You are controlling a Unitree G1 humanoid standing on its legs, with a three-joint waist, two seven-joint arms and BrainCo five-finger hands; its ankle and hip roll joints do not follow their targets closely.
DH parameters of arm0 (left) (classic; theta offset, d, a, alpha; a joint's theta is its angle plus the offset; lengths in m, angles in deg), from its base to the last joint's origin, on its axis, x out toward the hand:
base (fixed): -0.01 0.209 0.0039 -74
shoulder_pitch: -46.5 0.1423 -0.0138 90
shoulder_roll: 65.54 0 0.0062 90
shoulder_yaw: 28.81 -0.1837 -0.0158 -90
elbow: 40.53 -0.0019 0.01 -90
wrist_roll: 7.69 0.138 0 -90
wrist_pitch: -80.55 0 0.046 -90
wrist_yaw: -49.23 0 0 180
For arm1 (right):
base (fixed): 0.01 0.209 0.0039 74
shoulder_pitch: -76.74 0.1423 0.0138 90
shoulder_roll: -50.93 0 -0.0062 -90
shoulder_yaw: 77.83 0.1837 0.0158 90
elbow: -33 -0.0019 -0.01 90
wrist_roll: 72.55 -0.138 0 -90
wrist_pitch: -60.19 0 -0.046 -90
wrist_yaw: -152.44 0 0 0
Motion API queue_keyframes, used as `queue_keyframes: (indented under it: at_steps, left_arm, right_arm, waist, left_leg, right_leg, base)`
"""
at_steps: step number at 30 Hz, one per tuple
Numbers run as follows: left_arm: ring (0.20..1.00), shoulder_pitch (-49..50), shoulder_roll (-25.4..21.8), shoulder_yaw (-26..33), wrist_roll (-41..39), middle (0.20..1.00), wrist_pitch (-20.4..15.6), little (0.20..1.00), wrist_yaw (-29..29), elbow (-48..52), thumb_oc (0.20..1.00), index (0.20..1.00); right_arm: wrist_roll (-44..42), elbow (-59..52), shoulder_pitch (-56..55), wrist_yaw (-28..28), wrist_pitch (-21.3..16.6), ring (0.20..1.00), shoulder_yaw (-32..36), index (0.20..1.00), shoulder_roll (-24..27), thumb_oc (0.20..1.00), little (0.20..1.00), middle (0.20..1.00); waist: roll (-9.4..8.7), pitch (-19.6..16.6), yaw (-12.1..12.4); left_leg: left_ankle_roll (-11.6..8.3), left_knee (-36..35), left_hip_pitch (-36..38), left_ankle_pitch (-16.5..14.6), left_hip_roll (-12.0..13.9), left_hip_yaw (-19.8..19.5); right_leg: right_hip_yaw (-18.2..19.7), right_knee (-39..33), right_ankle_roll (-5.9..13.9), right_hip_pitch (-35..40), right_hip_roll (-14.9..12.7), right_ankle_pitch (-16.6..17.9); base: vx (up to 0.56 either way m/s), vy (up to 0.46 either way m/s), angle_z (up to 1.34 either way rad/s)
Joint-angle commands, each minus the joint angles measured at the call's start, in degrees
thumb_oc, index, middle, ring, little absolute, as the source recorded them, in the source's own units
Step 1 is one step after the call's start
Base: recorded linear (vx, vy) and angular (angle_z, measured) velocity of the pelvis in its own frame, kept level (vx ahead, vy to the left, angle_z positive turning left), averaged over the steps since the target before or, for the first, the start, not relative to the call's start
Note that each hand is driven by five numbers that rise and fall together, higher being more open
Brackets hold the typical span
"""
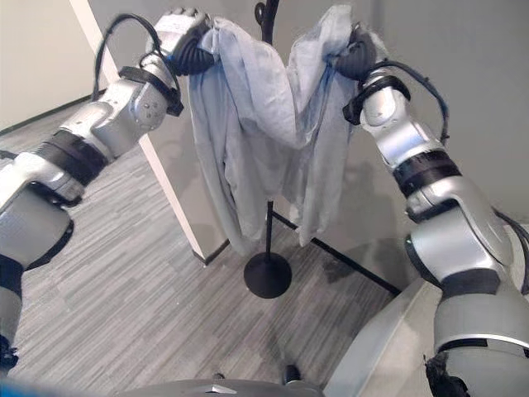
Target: Hang the clothes on the sofa on the clothes rack.
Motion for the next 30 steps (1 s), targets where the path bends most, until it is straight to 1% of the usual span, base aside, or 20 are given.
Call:
queue_keyframes:
  at_steps: [1,4,6,9,10,12,13,15,17,20,23,25,27,29,30]
  left_arm:
    - [0.2,-4.9,-1.0,2.4,-1.2,0.2,-1.0,0.2,-4.2,-4.8,0.2,0.2]
    - [0.2,-6.0,-1.7,2.4,-1.0,0.2,-1.5,0.2,-5.2,-3.0,0.2,0.2]
    - [0.2,-8.7,-1.7,1.0,-1.3,0.2,-1.2,0.2,-6.5,-3.9,0.2,0.2]
    - [0.2,-12.4,-1.2,-1.4,-2.0,0.2,-0.8,0.2,-7.1,-7.4,0.2,0.2]
    - [0.2,-12.5,-1.2,-1.4,-2.0,0.2,-0.8,0.2,-7.1,-7.4,0.2,0.2]
    - [0.2,-15.8,0.2,-4.0,-3.6,0.2,-0.1,0.2,-7.3,-13.9,0.2,0.2]
    - [0.2,-16.0,0.2,-4.0,-3.7,0.2,-0.3,0.2,-7.3,-14.2,0.2,0.2]
    - [0.2,-19.1,3.6,-7.6,-6.2,0.2,0.4,0.2,-6.0,-26.2,0.2,0.2]
    - [0.2,-20.4,5.1,-8.3,-8.3,0.2,0.9,0.2,-4.9,-33.6,0.2,0.2]
    - [0.2,-20.1,5.9,-7.1,-10.9,0.2,1.3,0.2,-4.6,-37.5,0.2,0.2]
    - [0.2,-19.7,5.3,-6.2,-12.7,0.2,1.4,0.2,-4.2,-39.5,0.2,0.2]
    - [0.2,-19.2,4.1,-6.4,-12.0,0.2,1.6,0.2,-3.3,-40.4,0.2,0.2]
    - [0.2,-19.1,3.9,-7.1,-10.8,0.2,2.0,0.2,-2.9,-41.4,0.2,0.2]
    - [0.2,-19.2,3.7,-9.2,-8.5,0.2,2.0,0.2,-2.0,-42.4,0.2,0.2]
    - [0.2,-19.3,3.8,-10.0,-7.7,0.2,2.2,0.2,-1.5,-43.1,0.2,0.2]
  right_arm:
    - [-2.1,0.5,4.7,-4.1,-3.7,0.2,1.5,0.2,2.8,0.2,0.2,0.2]
    - [-1.9,-0.9,6.0,-5.0,-4.2,0.2,1.8,0.2,4.2,0.2,0.2,0.2]
    - [-2.4,1.3,11.0,-6.3,-4.2,0.2,-0.3,0.2,4.6,0.2,0.2,0.2]
    - [-3.3,5.4,17.5,-7.0,-3.9,0.2,-4.0,0.2,3.7,0.2,0.2,0.2]
    - [-3.3,5.5,17.6,-7.0,-3.9,0.2,-4.1,0.2,3.7,0.2,0.2,0.2]
    - [-3.9,11.9,23.9,-7.2,-2.9,0.2,-8.3,0.2,1.9,0.2,0.2,0.2]
    - [-4.1,12.2,24.4,-7.2,-3.1,0.2,-8.7,0.2,1.8,0.2,0.2,0.2]
    - [-4.1,24.1,31.9,-6.2,-1.2,0.2,-14.8,0.2,-3.2,0.2,0.2,0.2]
    - [-3.5,31.7,35.9,-5.4,0.8,0.2,-17.9,0.2,-6.8,0.2,0.2,0.2]
    - [-3.6,35.3,37.5,-5.1,2.1,0.2,-18.5,0.2,-9.0,0.2,0.2,0.2]
    - [-4.2,35.7,38.6,-5.0,2.0,0.2,-18.7,0.2,-10.3,0.2,0.2,0.2]
    - [-1.7,36.5,39.0,-2.9,2.7,0.2,-21.9,0.2,-10.7,0.2,0.2,0.2]
    - [3.7,38.2,39.7,-1.4,3.7,0.2,-25.6,0.2,-11.5,0.2,0.2,0.2]
    - [6.9,40.3,40.0,1.0,4.4,0.2,-28.4,0.2,-12.2,0.2,0.2,0.2]
    - [9.2,41.4,40.4,2.2,5.5,0.2,-30.0,0.2,-12.7,0.2,0.2,0.2]
  waist:
    - [-3.97,0.9,1.4]
    - [-3.91,0.4,1.4]
    - [-4.08,-0.3,1.6]
    - [-4.22,-0.6,1.7]
    - [-4.19,-0.6,1.7]
    - [-4.47,-0.9,1.9]
    - [-4.37,-0.8,1.8]
    - [-4.92,-1.0,2.0]
    - [-5.19,-0.9,2.0]
    - [-5.61,-0.6,2.1]
    - [-5.91,-0.3,2.1]
    - [-6.24,-0.3,2.2]
    - [-6.63,0.0,2.3]
    - [-6.89,0.4,2.2]
    - [-7.05,0.6,2.0]
  left_leg:
    - [-2.88,0.3,5.1,-6.6,1.0,0.7]
    - [-2.91,0.3,5.7,-6.9,1.0,0.9]
    - [-3.05,0.3,6.1,-7.0,1.1,1.2]
    - [-3.17,0.3,6.0,-7.0,1.3,1.3]
    - [-3.17,0.3,6.0,-7.0,1.3,1.3]
    - [-3.4,0.3,5.8,-6.7,1.3,1.3]
    - [-3.4,0.3,5.7,-6.7,1.3,1.3]
    - [-3.78,0.3,4.9,-6.1,1.5,1.3]
    - [-4.0,0.3,3.4,-5.4,1.6,1.2]
    - [-4.06,0.3,2.1,-5.0,1.6,0.9]
    - [-4.06,0.3,0.8,-4.5,1.6,0.7]
    - [-4.08,0.3,0.5,-4.3,1.6,0.6]
    - [-4.11,0.3,0.1,-4.1,1.7,0.6]
    - [-4.16,0.3,-0.5,-3.8,1.7,0.6]
    - [-4.16,0.3,-0.8,-3.6,1.7,0.5]
  right_leg:
    - [-3.8,0.5,7.39,2.0,-5.6,-2.1]
    - [-3.8,0.5,7.44,2.5,-5.7,-2.2]
    - [-3.7,0.5,7.54,2.7,-5.7,-2.3]
    - [-3.7,0.5,7.56,2.7,-5.7,-2.3]
    - [-3.7,0.5,7.56,2.7,-5.7,-2.3]
    - [-3.7,0.5,7.63,2.4,-5.7,-2.1]
    - [-3.7,0.5,7.63,2.4,-5.7,-2.1]
    - [-3.7,0.5,7.68,1.6,-5.5,-1.8]
    - [-3.7,0.5,7.57,0.3,-5.4,-1.1]
    - [-3.7,0.5,7.42,-0.8,-5.2,-0.7]
    - [-3.6,0.5,7.35,-1.9,-5.0,-0.4]
    - [-3.8,0.5,7.33,-2.2,-5.0,-0.4]
    - [-3.9,0.5,7.26,-2.5,-4.9,-0.4]
    - [-4.0,0.5,7.27,-3.1,-4.8,-0.3]
    - [-4.0,0.5,7.26,-3.6,-4.8,-0.2]
  base:
    - [0.03,0.005,-0.03]
    - [0.04,0.013,-0.03]
    - [0.04,0.014,-0.06]
    - [0.02,-0.001,-0.04]
    - [0.0,0.0,0.0]
    - [0.0,0.0,0.0]
    - [0.0,0.0,0.0]
    - [-0.02,-0.016,-0.01]
    - [-0.05,-0.027,-0.03]
    - [-0.03,-0.016,-0.01]
    - [-0.03,-0.008,-0.01]
    - [0.0,0.0,0.0]
    - [0.0,0.0,0.0]
    - [-0.03,-0.015,0.03]
    - [-0.04,-0.013,0.04]
